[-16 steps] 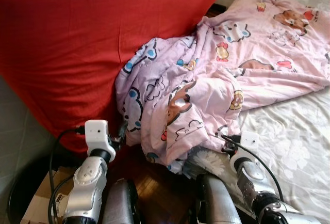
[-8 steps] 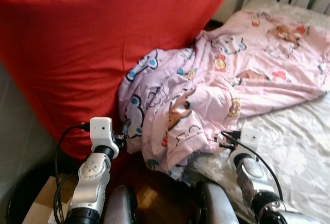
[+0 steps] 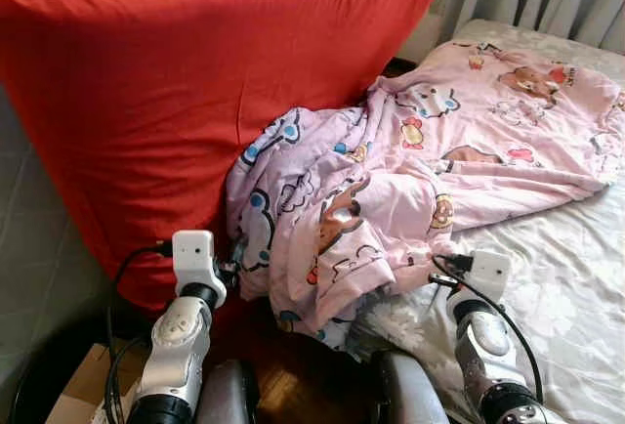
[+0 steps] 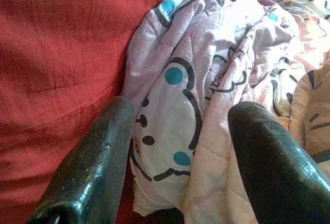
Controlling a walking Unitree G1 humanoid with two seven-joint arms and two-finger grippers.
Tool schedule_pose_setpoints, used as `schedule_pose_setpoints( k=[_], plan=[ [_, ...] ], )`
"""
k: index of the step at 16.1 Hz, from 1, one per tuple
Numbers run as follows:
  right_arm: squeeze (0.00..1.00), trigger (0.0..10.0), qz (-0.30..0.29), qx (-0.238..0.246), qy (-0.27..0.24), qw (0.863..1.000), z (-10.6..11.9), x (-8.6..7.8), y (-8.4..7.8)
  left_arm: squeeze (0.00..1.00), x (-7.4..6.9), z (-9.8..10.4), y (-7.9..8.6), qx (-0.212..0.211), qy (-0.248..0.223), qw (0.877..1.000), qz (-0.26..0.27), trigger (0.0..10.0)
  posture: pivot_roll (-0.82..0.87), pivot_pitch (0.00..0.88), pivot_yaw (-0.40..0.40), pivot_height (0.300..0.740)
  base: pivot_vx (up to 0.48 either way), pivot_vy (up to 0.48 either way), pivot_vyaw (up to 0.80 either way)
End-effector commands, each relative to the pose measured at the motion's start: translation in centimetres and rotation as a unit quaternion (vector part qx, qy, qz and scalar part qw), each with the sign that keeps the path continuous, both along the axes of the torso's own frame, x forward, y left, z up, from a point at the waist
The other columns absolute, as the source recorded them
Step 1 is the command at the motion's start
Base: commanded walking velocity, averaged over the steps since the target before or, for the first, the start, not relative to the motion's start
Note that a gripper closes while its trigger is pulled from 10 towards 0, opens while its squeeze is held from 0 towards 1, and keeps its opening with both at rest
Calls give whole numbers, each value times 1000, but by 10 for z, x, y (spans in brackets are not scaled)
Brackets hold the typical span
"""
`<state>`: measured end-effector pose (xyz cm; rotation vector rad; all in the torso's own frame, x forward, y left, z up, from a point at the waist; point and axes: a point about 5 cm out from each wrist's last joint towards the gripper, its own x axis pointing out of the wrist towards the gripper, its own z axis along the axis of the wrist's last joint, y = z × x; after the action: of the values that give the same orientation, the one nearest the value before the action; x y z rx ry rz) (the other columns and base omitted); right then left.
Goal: Clean up the room
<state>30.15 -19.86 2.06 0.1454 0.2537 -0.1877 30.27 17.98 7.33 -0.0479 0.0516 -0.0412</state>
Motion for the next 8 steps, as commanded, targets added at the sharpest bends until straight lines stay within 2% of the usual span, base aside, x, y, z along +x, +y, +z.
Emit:
schedule_pose_setpoints(
  k=[1, 3, 8],
  plan=[
    [0, 10000, -11, 5, -19, 1000, 4, 1, -3, 0, 2, 1, -1, 3, -1, 1000, -3, 10000, -76, 54, -3, 572, 0, 0, 0],
    [0, 10000, -15, -27, -36, 999, 12, 5, -4, 0, 3, 0, -1, 5, -1, 1000, -4, 10000, -77, 46, -6, 597, 0, 0, 0],
    [0, 10000, -10, -27, -35, 999, 11, 4, 0, 0, 4, -10, 10, 23, 22, 999, 11, 10000, -73, 36, -7, 662, 0, 0, 0]
  ],
)
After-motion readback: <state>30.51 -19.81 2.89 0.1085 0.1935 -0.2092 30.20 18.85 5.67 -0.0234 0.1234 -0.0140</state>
